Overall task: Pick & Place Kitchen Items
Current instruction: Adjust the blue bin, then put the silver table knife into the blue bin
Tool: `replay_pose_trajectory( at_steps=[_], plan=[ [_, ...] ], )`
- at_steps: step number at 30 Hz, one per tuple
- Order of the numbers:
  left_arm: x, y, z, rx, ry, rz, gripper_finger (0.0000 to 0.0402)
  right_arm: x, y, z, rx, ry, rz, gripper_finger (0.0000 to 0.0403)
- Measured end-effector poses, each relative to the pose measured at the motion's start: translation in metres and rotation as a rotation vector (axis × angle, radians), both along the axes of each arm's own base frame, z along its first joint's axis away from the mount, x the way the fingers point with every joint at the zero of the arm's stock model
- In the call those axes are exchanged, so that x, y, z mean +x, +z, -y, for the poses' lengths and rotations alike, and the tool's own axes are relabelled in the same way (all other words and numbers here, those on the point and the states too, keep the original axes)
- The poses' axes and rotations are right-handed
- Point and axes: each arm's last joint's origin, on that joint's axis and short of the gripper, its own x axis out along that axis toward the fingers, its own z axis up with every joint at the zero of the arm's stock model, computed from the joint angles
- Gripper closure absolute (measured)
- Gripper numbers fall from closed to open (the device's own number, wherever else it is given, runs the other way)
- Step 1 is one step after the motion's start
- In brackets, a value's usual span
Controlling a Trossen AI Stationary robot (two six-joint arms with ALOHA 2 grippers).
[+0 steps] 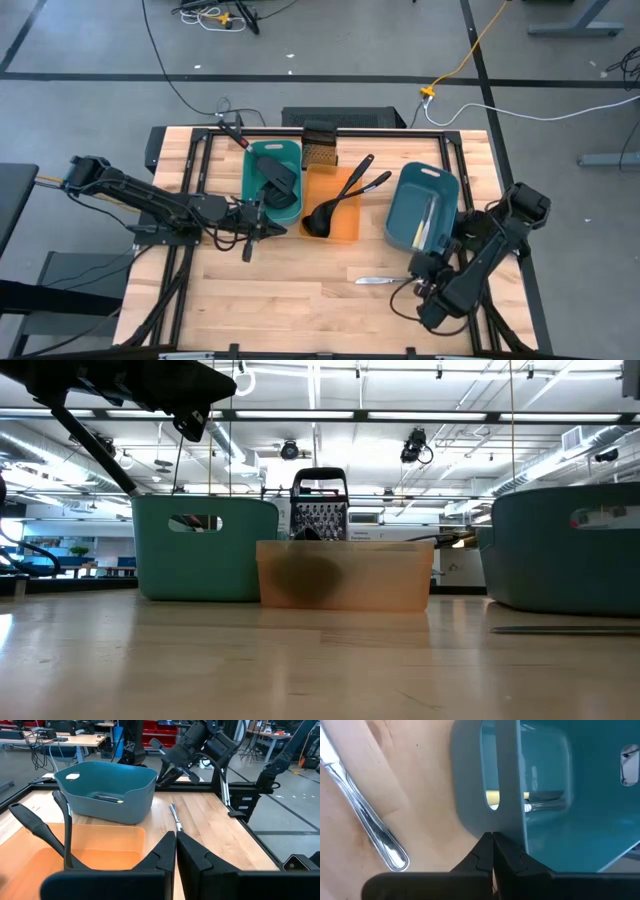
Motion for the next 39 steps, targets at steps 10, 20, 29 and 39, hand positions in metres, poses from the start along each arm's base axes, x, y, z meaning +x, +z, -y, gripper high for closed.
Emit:
replay_pose_trajectory(
  at_steps=[10, 20, 29, 39],
  plan=[
    [0.000, 0.000, 0.000, 0.002, 0.000, 0.000, 0.0383, 0.018, 0.004, -0.030, 0.185, 0.252, 0.148, 0.0397],
    [0.000, 0.000, 0.000, 0.000, -0.002, 0.000, 0.0383, 0.043, -0.007, -0.032, 0.372, 0.379, 0.148, 0.0368],
    [0.000, 0.000, 0.001, -0.003, -0.025, -0.001, 0.0383, 0.049, -0.018, -0.025, 0.419, 0.421, 0.027, 0.0264],
    [0.000, 0.000, 0.001, 0.002, -0.026, -0.001, 0.0383, 0.041, -0.044, -0.011, 0.403, 0.374, -0.026, 0.0232]
  ],
)
